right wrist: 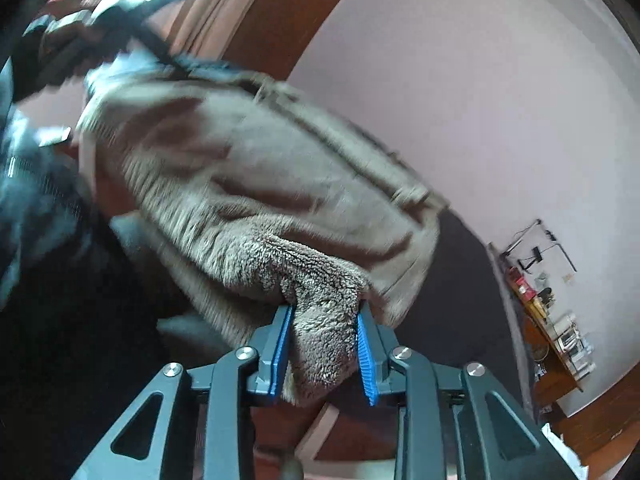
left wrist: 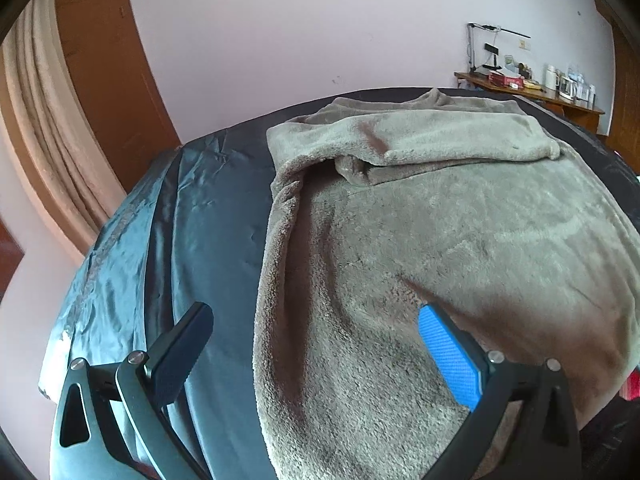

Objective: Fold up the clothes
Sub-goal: 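Grasp the sweatshirt hem with the right gripper and lift it, then fold the hem toward the collar with the right gripper while the left gripper grasps the edge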

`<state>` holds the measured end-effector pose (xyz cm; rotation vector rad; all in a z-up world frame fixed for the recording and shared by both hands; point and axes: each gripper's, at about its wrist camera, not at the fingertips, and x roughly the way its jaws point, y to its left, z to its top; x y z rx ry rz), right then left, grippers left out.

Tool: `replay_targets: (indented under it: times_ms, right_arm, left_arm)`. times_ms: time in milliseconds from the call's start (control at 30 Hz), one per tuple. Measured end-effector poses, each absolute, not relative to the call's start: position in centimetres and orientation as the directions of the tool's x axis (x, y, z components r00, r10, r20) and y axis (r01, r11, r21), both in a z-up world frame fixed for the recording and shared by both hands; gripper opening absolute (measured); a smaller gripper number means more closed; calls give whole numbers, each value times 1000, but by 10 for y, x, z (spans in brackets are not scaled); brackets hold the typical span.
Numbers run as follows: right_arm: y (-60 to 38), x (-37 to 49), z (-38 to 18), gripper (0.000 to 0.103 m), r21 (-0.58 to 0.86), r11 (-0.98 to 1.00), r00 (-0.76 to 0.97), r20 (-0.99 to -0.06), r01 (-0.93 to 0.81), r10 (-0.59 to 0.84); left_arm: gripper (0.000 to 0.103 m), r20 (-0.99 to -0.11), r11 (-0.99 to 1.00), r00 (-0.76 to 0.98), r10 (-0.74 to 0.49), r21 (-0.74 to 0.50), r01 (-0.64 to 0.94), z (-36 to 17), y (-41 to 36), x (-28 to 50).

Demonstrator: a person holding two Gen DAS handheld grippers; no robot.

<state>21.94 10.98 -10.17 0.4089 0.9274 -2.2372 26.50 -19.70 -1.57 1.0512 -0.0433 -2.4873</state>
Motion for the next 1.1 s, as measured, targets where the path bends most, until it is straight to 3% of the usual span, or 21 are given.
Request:
replay_targets:
  times_ms: [233, 767, 1100]
  right_arm:
    - [79, 178, -82, 30, -526, -638, -825, -402, 563, -397]
    - [68, 133, -62, 30, -392, -771, -853, -368, 502, -370]
    - [83, 125, -56, 30, -338, -817, -865, -364, 468, -345]
  left_arm:
    - [103, -636, -951, -707, -309, 199, 237, -6, -177, 292]
    - [103, -633, -910, -730, -257, 413, -37, -55, -113, 365]
    - [101, -511, -869, -740, -437, 453, 199, -39, -132, 362]
